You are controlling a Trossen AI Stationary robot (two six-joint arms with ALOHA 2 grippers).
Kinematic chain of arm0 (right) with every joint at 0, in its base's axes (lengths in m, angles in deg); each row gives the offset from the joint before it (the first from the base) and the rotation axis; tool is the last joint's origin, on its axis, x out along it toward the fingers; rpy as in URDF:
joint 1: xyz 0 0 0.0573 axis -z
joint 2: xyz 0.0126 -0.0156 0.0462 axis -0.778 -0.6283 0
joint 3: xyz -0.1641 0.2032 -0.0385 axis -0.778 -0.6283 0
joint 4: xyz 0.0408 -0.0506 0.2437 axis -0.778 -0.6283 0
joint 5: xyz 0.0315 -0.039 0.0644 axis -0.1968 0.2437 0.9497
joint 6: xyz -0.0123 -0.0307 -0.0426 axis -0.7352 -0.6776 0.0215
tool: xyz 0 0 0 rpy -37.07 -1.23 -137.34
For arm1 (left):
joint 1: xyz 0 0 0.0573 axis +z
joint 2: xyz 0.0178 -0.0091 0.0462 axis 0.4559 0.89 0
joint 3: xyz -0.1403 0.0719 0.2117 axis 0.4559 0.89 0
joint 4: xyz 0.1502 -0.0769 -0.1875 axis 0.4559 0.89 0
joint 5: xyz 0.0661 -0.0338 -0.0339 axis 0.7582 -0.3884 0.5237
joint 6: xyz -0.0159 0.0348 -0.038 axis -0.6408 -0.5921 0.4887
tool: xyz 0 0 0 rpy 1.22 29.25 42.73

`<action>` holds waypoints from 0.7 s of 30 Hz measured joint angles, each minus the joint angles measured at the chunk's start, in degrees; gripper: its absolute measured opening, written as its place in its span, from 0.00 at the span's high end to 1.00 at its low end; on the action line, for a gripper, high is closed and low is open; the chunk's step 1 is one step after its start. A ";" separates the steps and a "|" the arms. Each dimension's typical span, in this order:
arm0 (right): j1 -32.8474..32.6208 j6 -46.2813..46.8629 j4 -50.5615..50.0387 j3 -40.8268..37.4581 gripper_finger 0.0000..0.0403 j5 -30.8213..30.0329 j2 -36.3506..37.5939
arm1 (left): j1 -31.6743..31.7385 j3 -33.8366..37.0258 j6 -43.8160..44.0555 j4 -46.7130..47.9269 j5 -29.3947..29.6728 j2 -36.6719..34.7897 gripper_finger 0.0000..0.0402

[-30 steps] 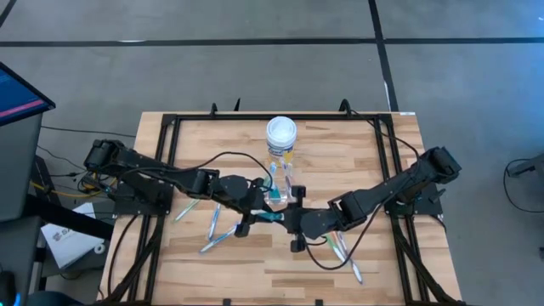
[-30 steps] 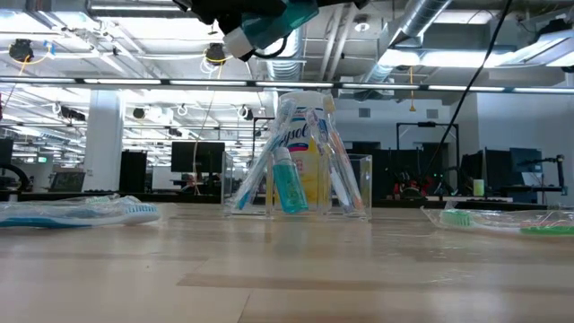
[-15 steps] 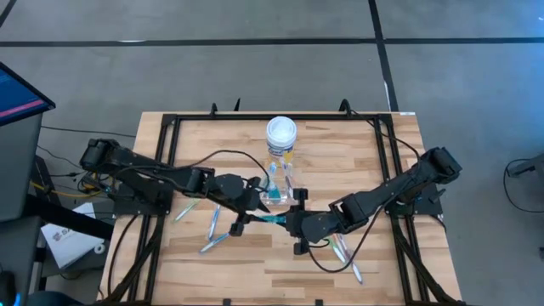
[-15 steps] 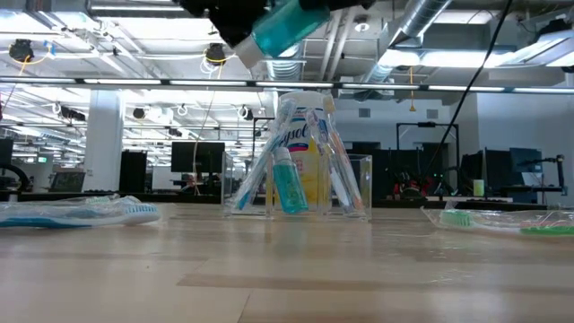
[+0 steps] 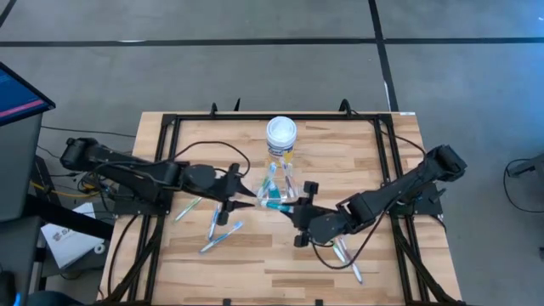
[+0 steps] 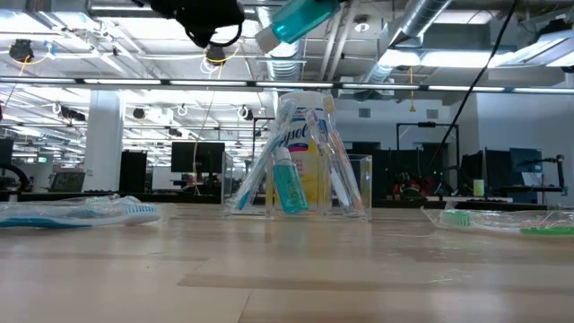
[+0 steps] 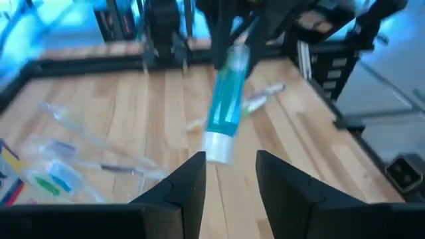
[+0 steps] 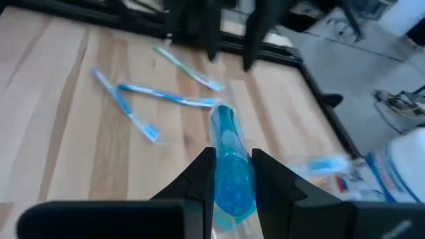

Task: Pick & Place toothbrushing station
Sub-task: Put the blue mouthwash into the transparent organizer

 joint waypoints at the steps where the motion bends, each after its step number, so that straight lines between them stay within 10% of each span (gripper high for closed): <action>1: -0.08 0.05 1.45 -1.01 0.83 -0.63 0.83 | 0.00 1.21 0.01 -1.89 -0.01 -0.79 0.68; 21: -1.32 -11.97 43.27 -23.50 0.83 2.27 14.72 | 0.29 14.66 -4.62 -44.49 1.30 2.24 0.68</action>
